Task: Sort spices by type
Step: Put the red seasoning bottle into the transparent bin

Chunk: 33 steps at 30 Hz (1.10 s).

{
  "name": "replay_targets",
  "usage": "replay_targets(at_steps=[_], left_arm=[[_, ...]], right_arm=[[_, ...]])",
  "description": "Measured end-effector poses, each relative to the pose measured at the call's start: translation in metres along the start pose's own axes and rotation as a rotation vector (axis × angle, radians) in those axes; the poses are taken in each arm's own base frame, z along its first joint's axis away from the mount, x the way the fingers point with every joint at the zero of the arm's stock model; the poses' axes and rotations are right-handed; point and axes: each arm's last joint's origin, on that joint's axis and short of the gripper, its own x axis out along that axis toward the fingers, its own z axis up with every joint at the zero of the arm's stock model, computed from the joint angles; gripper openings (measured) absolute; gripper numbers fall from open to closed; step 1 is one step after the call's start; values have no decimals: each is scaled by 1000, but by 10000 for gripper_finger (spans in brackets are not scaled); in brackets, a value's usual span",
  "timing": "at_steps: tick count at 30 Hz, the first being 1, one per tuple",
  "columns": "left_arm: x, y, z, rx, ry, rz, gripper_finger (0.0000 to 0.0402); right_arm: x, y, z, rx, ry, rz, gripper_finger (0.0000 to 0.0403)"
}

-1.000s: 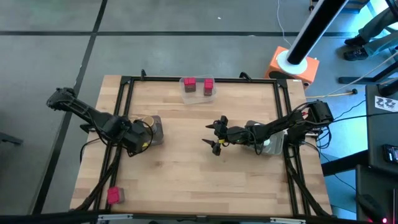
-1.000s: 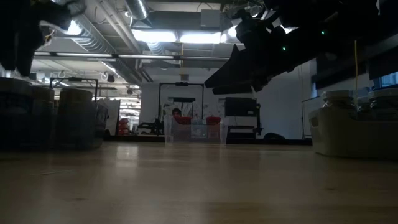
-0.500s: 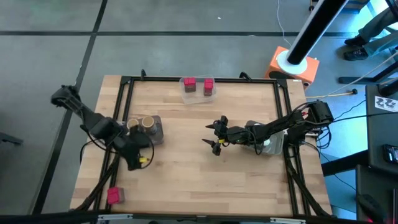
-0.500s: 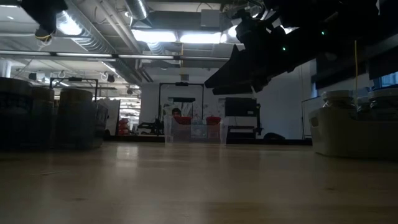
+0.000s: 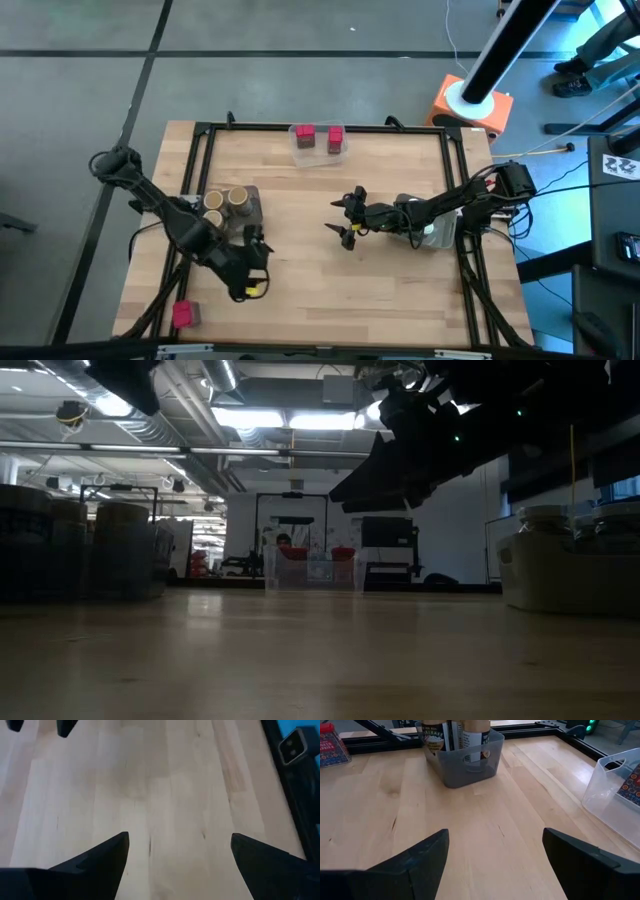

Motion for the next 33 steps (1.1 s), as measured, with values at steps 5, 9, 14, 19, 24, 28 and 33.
replay_targets(at_steps=[5, 9, 14, 19, 24, 28, 33], left_arm=[[-10, -7, 19, -15, 87, -24, 314], [-34, -25, 32, -26, 99, -58, 268], [-59, -46, 31, -103, 162, -73, 199], [-69, -61, 10, -279, 340, -82, 131], [-80, -80, -11, -453, 479, -134, 81], [-87, -95, -36, -612, 640, -115, 51], [-92, -115, -70, -732, 783, -110, 24]], right_arm=[[0, 0, 0, -1, 4, 0, 321], [0, 0, 0, -1, 4, 0, 321], [0, 0, 0, 21, 1, 1, 321], [0, 0, 0, 27, 0, 8, 321], [0, 1, 0, 29, 5, 28, 321], [0, 1, 0, 37, 5, 28, 321], [0, 1, 0, 49, 8, 27, 321]])
